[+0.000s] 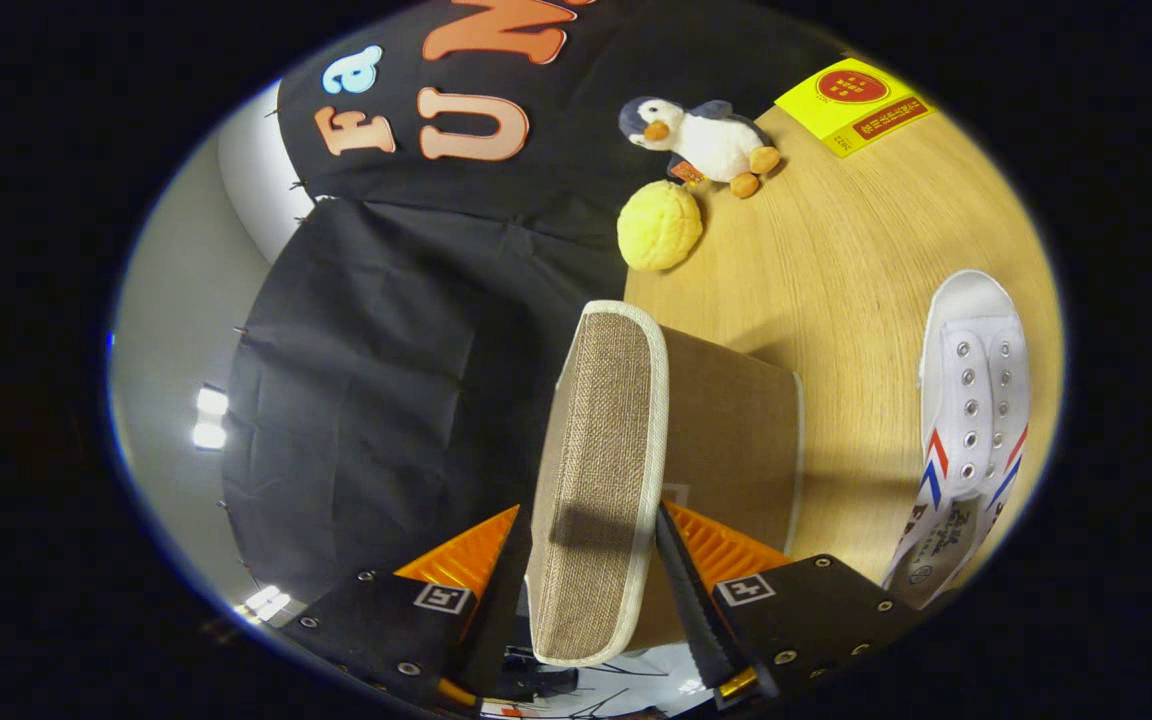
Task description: Open the storage box then place both shoes into the box .Put the left shoe in first, then the right shoe, with the right side of both shoes facing outward in a uniform manner.
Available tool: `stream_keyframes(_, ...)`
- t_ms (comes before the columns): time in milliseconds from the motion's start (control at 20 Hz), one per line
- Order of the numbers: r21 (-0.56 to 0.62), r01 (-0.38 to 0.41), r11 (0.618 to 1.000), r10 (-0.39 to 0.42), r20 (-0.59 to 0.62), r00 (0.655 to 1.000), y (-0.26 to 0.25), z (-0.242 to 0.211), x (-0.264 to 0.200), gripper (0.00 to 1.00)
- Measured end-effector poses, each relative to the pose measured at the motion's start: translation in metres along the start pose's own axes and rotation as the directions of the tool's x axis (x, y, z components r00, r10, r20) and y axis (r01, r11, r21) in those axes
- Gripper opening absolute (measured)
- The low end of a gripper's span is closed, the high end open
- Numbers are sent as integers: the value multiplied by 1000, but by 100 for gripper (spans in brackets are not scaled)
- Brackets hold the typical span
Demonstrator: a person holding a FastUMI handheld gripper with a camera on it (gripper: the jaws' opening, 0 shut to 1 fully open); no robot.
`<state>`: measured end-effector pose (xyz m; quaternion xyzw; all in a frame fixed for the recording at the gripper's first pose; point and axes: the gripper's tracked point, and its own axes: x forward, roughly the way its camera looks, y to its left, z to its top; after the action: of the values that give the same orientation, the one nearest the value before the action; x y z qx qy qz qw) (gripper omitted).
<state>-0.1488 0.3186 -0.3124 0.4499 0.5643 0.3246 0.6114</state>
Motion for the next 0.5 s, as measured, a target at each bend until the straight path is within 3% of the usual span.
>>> stream_keyframes(350, -174, -37, 984, 40, 11, 999, 74, 6, 13, 31)
stream_keyframes(500, -229, -66, 971, 68, -1, 998, 114, 2, 35, 26)
